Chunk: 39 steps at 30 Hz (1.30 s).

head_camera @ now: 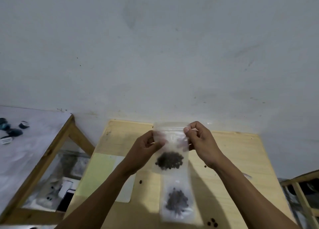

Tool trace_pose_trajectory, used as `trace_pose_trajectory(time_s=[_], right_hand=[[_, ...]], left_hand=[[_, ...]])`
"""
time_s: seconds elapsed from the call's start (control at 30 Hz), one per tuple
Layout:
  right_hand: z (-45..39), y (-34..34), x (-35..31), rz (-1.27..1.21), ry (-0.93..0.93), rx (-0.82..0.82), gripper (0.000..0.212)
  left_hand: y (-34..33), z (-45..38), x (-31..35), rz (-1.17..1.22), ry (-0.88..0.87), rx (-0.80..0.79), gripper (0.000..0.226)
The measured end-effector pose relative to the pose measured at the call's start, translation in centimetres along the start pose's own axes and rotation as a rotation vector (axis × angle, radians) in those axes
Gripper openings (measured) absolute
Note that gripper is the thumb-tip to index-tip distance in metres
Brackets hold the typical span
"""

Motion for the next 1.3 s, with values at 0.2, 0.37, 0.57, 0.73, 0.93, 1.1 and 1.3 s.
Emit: trace_pose_trajectory(time_s=[0.2, 0.37, 0.57, 0.73, 0.93, 1.1, 1.3], right_hand=[[-1.1, -5.7, -0.2, -0.009, -0.106, 0.017, 0.022], [-1.5, -11.8, -0.6, -0.062, -0.179, 0.002, 0.019], [-1.4, -19.7, 1.1, -0.092, -0.267, -0.064, 0.019], [0.1, -26.3, 6.1, 0.505, -0.094, -0.324, 0.015], [0.5, -32.0, 7.4, 1.018, 0.221, -0.564, 0.033], [0.5, -33.9, 7.9, 1.060, 0.342, -0.579, 0.032], [0.7, -35.0, 8.4, 1.060, 0.468, -0.528, 0.017]], left_hand=[[4.8, 2.9, -1.7, 0.077, 0.119, 0.157, 0.016], [9.2, 4.9, -2.7, 0.142, 0.220, 0.243, 0.017], [16.6, 7.8, -4.6, 0.184, 0.277, 0.472, 0.016], [23.1, 10.8, -6.3, 0.061, 0.313, 0.678, 0.021], [26.4, 12.9, -7.4, 0.041, 0.358, 0.773, 0.022], [27.4, 14.1, -7.5, 0.039, 0.372, 0.809, 0.019], [27.3, 14.7, -7.3, 0.022, 0.382, 0.811, 0.020]])
Point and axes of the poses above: each hand's wrist, its own z-axis away from the middle knuckle, its own y-axis out of the back of the hand, x = y × z, the point moved 2 cm from there along -z, towards the middle knuckle, and after that the axes turned 8 degrees about z, right-handed, at the moved point
